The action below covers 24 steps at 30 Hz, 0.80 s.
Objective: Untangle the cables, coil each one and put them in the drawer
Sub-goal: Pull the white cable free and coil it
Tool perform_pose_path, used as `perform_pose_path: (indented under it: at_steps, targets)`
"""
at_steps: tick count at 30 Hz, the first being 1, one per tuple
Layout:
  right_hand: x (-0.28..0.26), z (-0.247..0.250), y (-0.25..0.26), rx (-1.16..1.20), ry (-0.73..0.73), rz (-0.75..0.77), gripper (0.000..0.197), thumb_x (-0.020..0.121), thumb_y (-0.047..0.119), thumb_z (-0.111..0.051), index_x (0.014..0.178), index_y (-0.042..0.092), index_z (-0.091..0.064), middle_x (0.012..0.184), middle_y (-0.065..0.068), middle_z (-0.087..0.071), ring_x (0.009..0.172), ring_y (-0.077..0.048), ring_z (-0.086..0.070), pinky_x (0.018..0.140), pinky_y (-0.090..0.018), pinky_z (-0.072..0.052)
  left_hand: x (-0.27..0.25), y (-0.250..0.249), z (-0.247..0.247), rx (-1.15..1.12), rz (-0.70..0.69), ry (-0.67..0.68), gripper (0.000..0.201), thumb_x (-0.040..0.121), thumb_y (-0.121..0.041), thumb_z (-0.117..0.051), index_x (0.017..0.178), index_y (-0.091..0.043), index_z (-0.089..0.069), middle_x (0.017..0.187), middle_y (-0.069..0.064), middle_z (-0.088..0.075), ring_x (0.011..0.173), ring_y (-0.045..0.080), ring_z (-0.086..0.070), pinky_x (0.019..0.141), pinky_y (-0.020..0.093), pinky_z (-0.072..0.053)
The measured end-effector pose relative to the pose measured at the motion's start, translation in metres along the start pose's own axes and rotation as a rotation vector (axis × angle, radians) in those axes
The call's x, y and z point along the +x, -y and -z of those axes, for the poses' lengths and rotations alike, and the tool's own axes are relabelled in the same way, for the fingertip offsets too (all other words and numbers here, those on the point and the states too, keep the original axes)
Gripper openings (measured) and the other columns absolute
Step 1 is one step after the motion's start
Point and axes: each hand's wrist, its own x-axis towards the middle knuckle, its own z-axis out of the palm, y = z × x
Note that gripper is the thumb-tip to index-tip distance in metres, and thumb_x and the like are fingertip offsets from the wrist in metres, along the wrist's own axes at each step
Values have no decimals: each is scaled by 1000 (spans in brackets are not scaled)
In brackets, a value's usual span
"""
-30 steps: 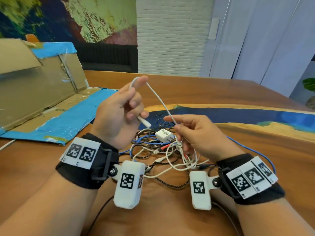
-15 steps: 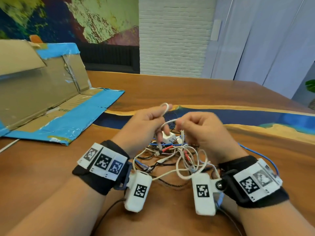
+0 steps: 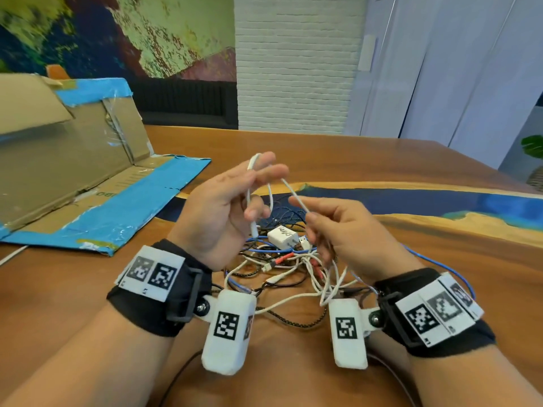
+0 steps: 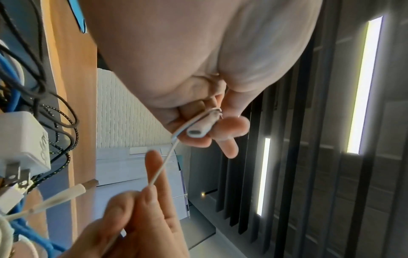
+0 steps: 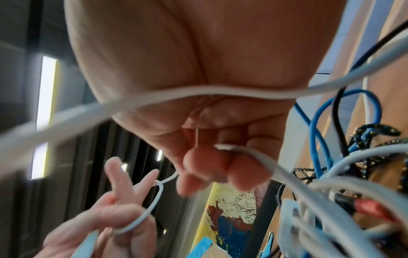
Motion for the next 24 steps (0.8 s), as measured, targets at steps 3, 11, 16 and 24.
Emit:
perform_pose_path:
  at_steps: [3, 11, 16, 24]
  targets:
    - [-5, -13, 3, -118, 206, -67, 40, 105, 11, -54, 140, 30, -57, 74, -1, -68, 56, -23, -61, 56, -35, -49, 0, 3, -4, -10, -31, -32, 43, 106, -11, -38, 149, -11, -40, 125, 1, -72, 60, 10, -62, 68, 25, -54]
    - [-12, -14, 10, -32, 290, -57, 24, 100, 3, -60, 119, 13, -71, 76, -11, -72, 68, -28, -69, 58, -33, -55, 6, 15, 4, 527, -96, -130, 69, 103, 6, -43, 158, -33, -26, 110, -3, -76, 87, 17, -72, 85, 34, -58]
    - [-11, 6, 15, 185, 90, 58, 31, 101, -4, -53, 115, 13, -74, 70, -9, -71, 52, -21, -65, 52, -27, -53, 4, 22, -1, 832, 124, 12, 56, 100, -4, -43, 147, -34, -44, 78, -3, -72, 76, 19, -62, 69, 35, -45]
    - [-7, 11, 8, 107, -161, 145, 17, 92, 7, -70, 105, 16, -77, 85, -10, -75, 48, -22, -58, 56, -38, -52, 0, 22, 1, 713, 183, 124, 42, 108, -32, -44, 78, -9, -65, 55, -1, -29, 51, 16, -22, 56, 35, -25]
